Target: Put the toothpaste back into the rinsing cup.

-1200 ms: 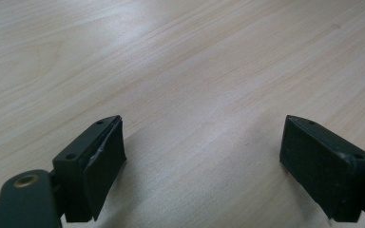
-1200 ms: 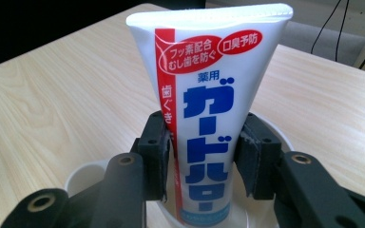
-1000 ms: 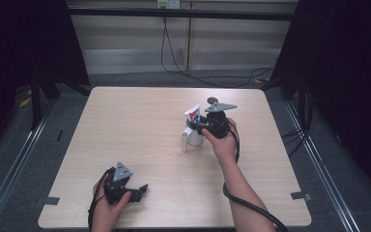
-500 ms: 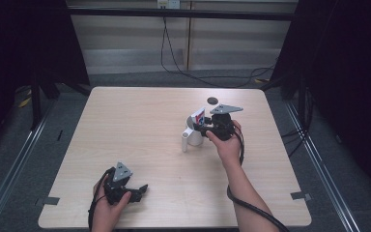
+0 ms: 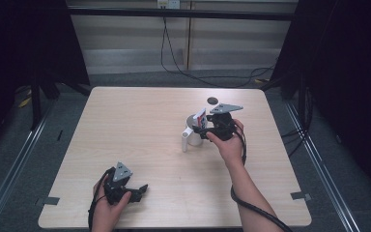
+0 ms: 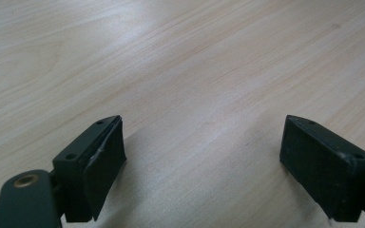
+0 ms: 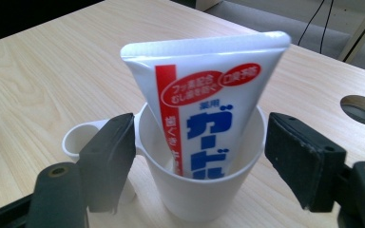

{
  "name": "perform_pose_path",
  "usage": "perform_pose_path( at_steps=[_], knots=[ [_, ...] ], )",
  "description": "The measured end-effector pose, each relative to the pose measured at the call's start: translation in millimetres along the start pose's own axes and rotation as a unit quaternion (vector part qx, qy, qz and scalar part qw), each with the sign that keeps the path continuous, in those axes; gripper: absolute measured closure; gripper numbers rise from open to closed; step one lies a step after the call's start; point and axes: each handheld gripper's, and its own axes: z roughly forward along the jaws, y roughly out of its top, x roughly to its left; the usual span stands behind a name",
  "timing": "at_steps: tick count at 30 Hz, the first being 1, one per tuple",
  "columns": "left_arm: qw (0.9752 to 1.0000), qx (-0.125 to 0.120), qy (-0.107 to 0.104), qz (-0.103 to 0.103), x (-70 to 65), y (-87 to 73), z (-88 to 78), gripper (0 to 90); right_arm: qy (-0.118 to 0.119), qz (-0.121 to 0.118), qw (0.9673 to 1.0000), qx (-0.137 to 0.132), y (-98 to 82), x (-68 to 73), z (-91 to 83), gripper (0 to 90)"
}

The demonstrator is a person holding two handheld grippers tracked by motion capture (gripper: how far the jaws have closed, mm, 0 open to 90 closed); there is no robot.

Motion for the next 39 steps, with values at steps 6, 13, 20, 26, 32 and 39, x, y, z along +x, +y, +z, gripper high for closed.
perform_pose_path(
  at_steps=[6,13,20,26,32,39],
  knots=[
    [1.0,0.0,0.0,0.0,0.0,0.0,0.0,14.8,0.003,0.013,0.9999,-0.005,-3.6,-4.3,-8.9,21.0],
    [1.0,-0.001,0.0,-0.002,-0.3,0.0,0.2,14.9,0.002,0.015,0.9999,0.0,-8.5,-6.2,-16.4,19.9],
    [1.0,0.0,0.0,0.0,0.0,0.0,0.0,14.9,0.009,0.015,0.9998,0.003,-14.9,-7.1,-21.3,19.3],
    [1.0,-0.001,0.0,-0.002,-0.3,0.0,0.2,14.8,0.016,0.017,0.9997,0.002,-18.6,-6.3,-26.2,18.5],
    [1.0,-0.001,0.0,-0.002,-0.3,0.0,0.2,14.9,0.025,0.018,0.9995,0.002,-21.0,-3.9,-33.0,17.4],
    [1.0,0.0,0.0,0.0,0.1,0.0,0.0,14.8,0.031,0.015,0.9994,0.007,-28.1,-4.5,-36.7,16.6]
  ],
)
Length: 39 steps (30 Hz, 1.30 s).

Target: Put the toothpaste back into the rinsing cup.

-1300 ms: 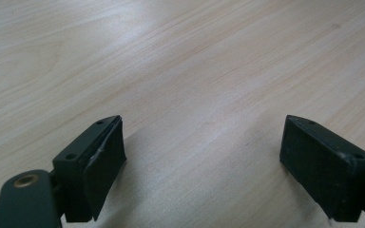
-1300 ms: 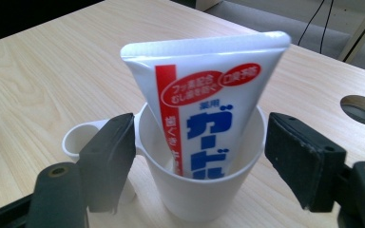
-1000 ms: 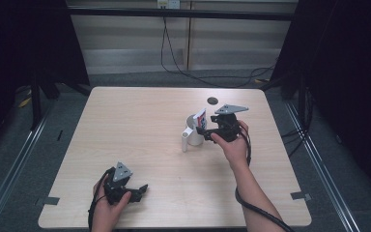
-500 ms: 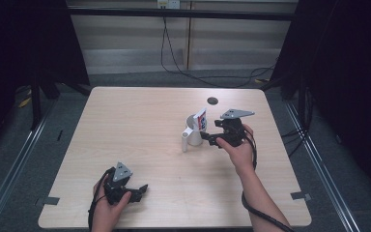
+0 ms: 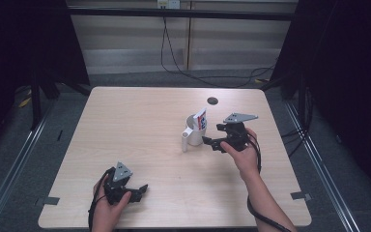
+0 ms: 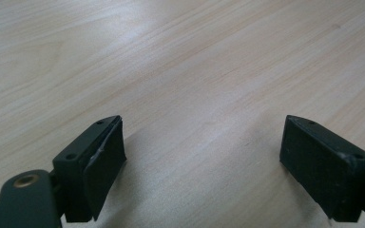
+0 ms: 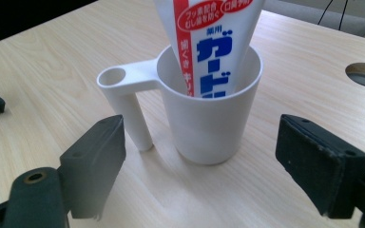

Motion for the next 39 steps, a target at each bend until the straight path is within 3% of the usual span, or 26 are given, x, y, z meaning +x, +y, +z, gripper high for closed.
perform_pose_path(
  at_steps=[13,39],
  knots=[
    [1.0,-0.002,0.0,-0.002,-0.3,-0.1,0.3,14.8,0.007,0.003,1.0,0.003,-14.6,-4.9,-11.3,14.9],
    [1.0,-0.002,0.0,-0.002,-0.3,-0.1,0.3,14.8,0.0,0.01,0.9997,0.021,-47.0,-15.4,-29.6,15.0]
  ],
)
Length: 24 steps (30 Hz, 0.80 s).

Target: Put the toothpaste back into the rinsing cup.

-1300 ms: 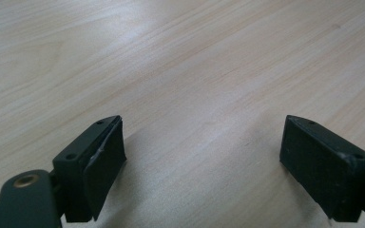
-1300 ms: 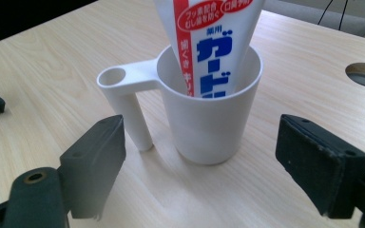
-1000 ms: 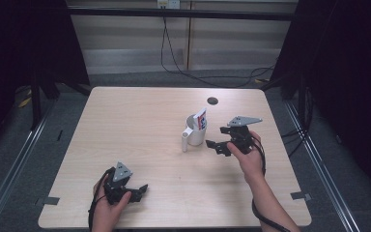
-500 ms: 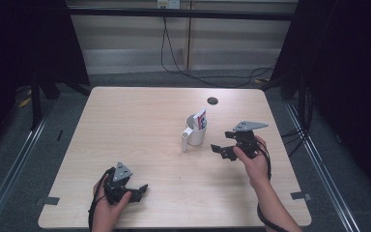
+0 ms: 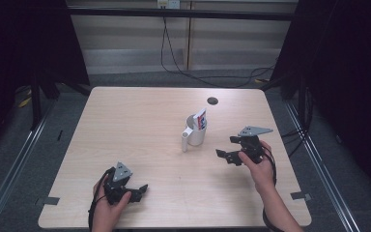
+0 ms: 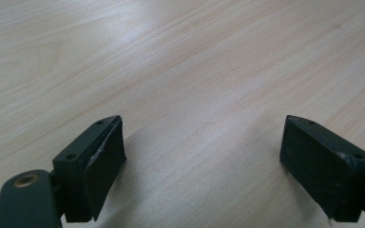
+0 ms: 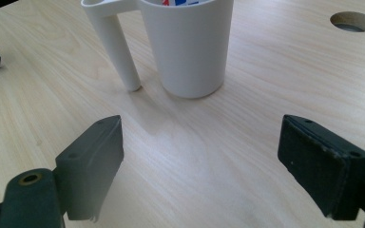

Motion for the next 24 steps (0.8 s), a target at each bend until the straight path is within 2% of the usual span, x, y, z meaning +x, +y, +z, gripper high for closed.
perform_pose_path(
  at_steps=[6,13,21,24],
  knots=[
    [1.0,0.0,0.0,0.0,0.0,0.0,0.0,14.8,-0.001,0.003,1.0,0.003,-7.8,-2.3,-3.5,15.1],
    [1.0,0.0,0.0,-0.001,-0.1,0.0,0.0,14.8,-0.006,-0.008,0.9998,0.018,-16.1,-2.4,-6.4,15.1],
    [1.0,0.0,0.0,0.0,0.0,0.0,0.0,14.8,-0.011,0.0,0.9997,0.02,-25.6,-6.2,-12.1,15.0],
    [1.0,0.002,0.0,0.002,0.3,0.0,-0.2,14.9,-0.015,-0.004,0.9995,0.026,-29.5,-8.2,-16.0,15.0]
  ],
)
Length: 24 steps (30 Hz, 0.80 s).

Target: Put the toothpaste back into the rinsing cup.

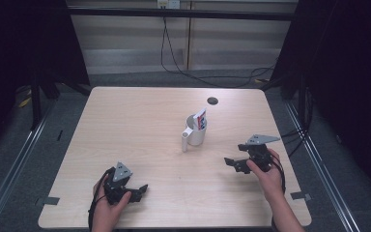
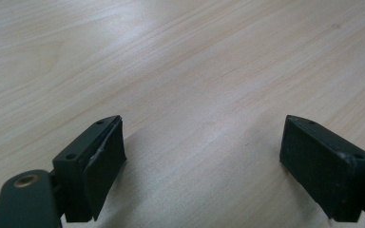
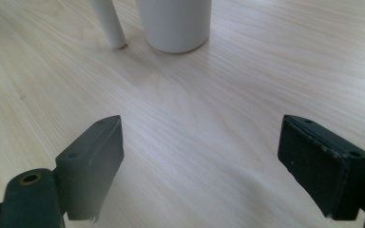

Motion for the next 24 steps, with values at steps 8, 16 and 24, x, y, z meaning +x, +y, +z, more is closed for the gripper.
perform_pose_path(
  at_steps=[8,16,24],
  knots=[
    [1.0,-0.001,0.0,-0.002,-0.3,0.0,0.2,14.8,-0.011,0.0,0.9999,0.009,-15.8,-7.0,-13.5,15.0],
    [1.0,-0.001,0.0,-0.002,-0.3,0.0,0.2,14.8,-0.016,0.01,0.9998,0.008,-31.7,-14.2,-28.6,15.4],
    [1.0,-0.001,0.0,-0.002,-0.3,0.0,0.1,14.8,-0.025,0.005,0.9995,0.021,-46.3,-17.0,-38.1,15.6]
  ],
)
